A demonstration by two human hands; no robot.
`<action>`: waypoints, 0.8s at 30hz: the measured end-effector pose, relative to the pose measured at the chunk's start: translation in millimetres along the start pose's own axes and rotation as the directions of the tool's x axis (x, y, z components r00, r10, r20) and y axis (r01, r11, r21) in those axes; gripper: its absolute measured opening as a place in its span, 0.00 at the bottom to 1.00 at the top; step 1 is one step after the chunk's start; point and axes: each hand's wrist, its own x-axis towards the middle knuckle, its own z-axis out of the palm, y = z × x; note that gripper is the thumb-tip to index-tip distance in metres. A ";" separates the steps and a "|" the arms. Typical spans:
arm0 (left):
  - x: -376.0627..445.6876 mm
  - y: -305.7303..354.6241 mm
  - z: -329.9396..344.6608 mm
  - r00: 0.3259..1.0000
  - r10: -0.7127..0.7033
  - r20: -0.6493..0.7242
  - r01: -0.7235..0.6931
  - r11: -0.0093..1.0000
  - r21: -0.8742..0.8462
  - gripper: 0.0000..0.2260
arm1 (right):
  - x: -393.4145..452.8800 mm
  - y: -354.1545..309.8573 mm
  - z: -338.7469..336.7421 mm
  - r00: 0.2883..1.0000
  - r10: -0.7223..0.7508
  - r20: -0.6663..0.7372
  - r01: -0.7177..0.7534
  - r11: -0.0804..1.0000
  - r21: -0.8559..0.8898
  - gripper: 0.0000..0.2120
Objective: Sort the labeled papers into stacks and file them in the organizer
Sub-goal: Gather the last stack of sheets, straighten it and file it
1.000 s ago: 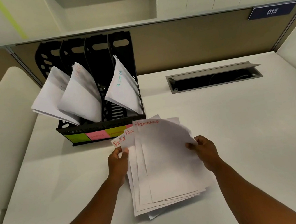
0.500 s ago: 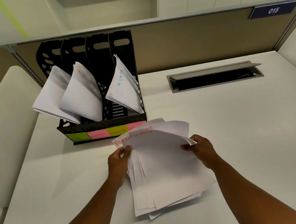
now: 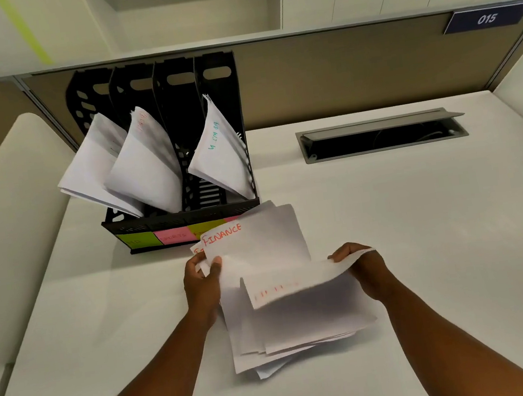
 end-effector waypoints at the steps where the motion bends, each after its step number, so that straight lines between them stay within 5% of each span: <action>1: 0.4 -0.4 -0.5 1.000 -0.003 0.002 0.003 1.000 -0.002 0.18 | 3.7 2.9 -0.7 1.000 0.030 -0.005 -0.030 0.999 0.029 0.15; 9: -6.7 7.0 3.4 0.991 0.029 0.128 -0.026 0.999 -0.019 0.31 | 9.3 -2.9 17.9 0.990 0.139 -0.009 -0.139 0.990 -0.014 0.16; 12: -6.2 9.0 2.9 0.989 0.055 0.139 -0.051 0.998 -0.029 0.34 | 12.2 -3.3 21.4 0.991 0.129 -0.042 -0.132 0.985 -0.107 0.04; 19: -5.4 14.1 2.8 0.985 0.042 0.166 -0.046 0.999 0.022 0.21 | 7.1 -7.5 16.7 0.992 0.022 -0.127 -0.054 0.964 -0.259 0.17; 24: -5.7 8.1 4.8 0.927 -0.046 0.371 0.025 0.998 0.063 0.30 | 13.3 -1.9 24.7 0.995 0.068 -0.075 -0.092 0.915 -0.393 0.25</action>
